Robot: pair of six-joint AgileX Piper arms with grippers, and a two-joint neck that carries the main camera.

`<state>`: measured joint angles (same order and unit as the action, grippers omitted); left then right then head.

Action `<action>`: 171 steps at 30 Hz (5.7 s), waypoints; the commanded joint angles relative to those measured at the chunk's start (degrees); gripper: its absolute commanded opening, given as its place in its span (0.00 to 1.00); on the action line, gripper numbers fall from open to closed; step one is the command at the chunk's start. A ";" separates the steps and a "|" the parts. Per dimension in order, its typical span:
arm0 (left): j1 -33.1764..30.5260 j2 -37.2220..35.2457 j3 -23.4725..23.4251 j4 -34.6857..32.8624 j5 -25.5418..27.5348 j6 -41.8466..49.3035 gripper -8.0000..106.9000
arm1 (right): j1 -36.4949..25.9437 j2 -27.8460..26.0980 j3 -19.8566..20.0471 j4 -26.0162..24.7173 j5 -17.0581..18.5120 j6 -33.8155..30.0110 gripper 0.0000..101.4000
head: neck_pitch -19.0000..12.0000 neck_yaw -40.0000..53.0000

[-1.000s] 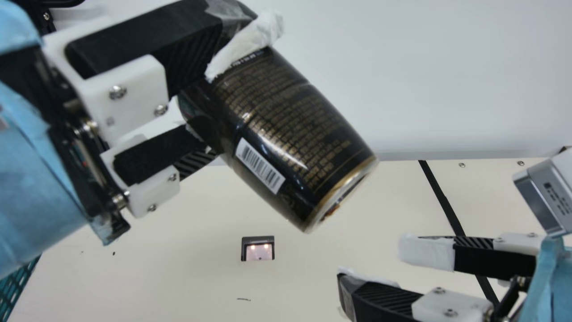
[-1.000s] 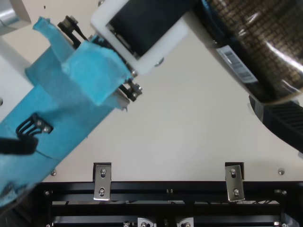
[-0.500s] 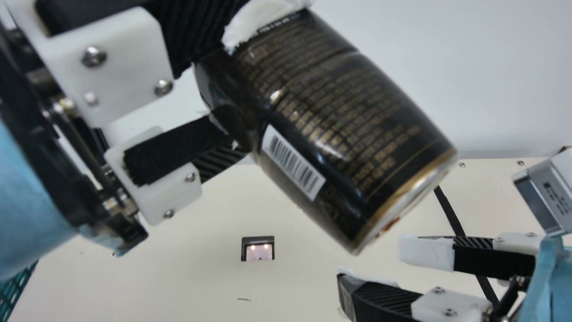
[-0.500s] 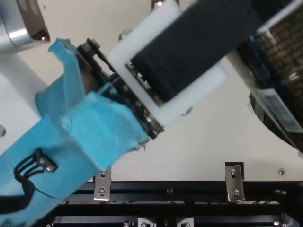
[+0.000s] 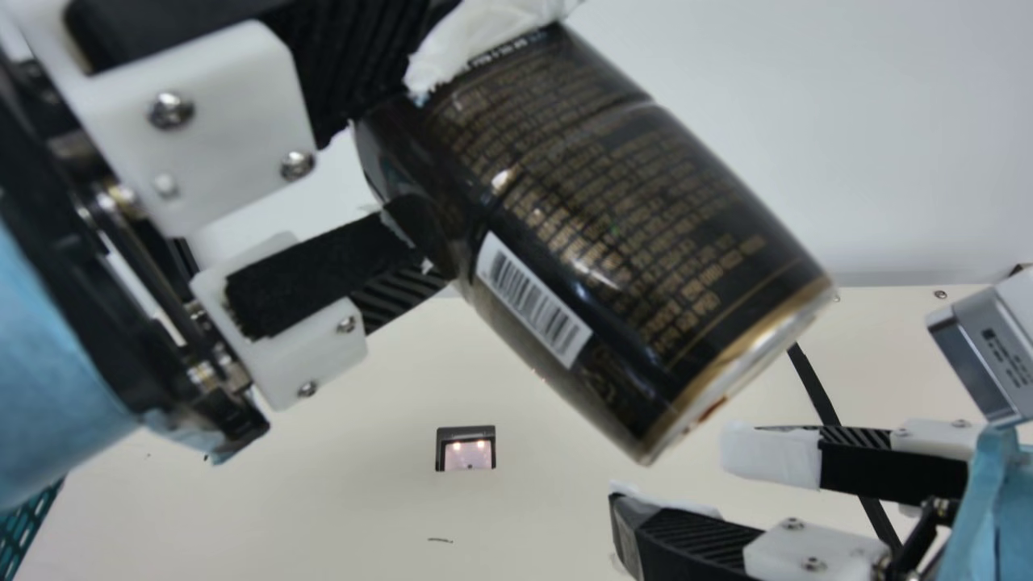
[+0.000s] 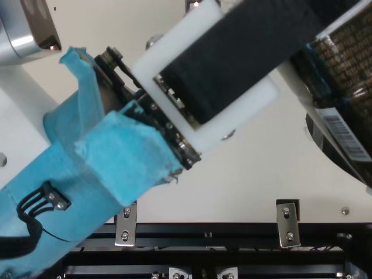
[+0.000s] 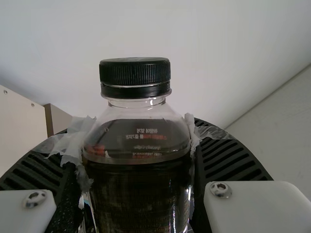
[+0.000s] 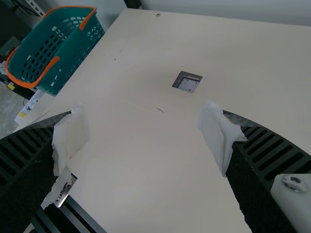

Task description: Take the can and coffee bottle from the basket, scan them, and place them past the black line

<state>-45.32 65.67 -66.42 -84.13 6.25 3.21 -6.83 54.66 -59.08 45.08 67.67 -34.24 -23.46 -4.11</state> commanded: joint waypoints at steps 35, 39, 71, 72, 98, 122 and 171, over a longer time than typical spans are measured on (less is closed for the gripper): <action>22.85 -5.98 12.34 9.46 2.21 -2.85 0.16 | 0.00 0.00 0.00 0.00 0.00 0.00 1.00 | -0.94 -0.57; 24.64 -7.21 14.98 8.26 2.63 -3.16 0.16 | 0.00 0.00 0.00 0.00 0.00 0.00 1.00 | -0.94 -0.57; 24.91 -9.21 20.98 -2.90 2.57 0.49 0.16 | 2.74 5.44 1.81 9.32 2.23 22.29 1.00 | -0.94 -0.57; 24.91 -9.21 20.98 -2.90 2.57 0.49 0.16 | 3.22 5.93 2.05 10.31 2.23 24.53 1.00 | -0.94 -0.57; 24.91 -9.21 20.98 -2.90 2.57 0.49 0.16 | 14.56 11.24 5.31 35.43 -6.69 47.59 1.00 | -0.94 -0.57; 24.91 -9.21 20.98 -2.90 2.57 0.49 0.16 | 26.18 17.98 3.42 46.70 -17.15 37.86 1.00 | -0.94 -0.57; 24.91 -9.21 20.98 -3.03 2.46 0.49 0.16 | 27.15 29.91 -4.72 54.90 -7.80 25.10 1.00 | -0.94 -0.57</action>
<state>-20.41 56.46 -45.45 -87.17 8.71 3.69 20.09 84.45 -64.25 100.14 60.38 -8.98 -23.46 -4.11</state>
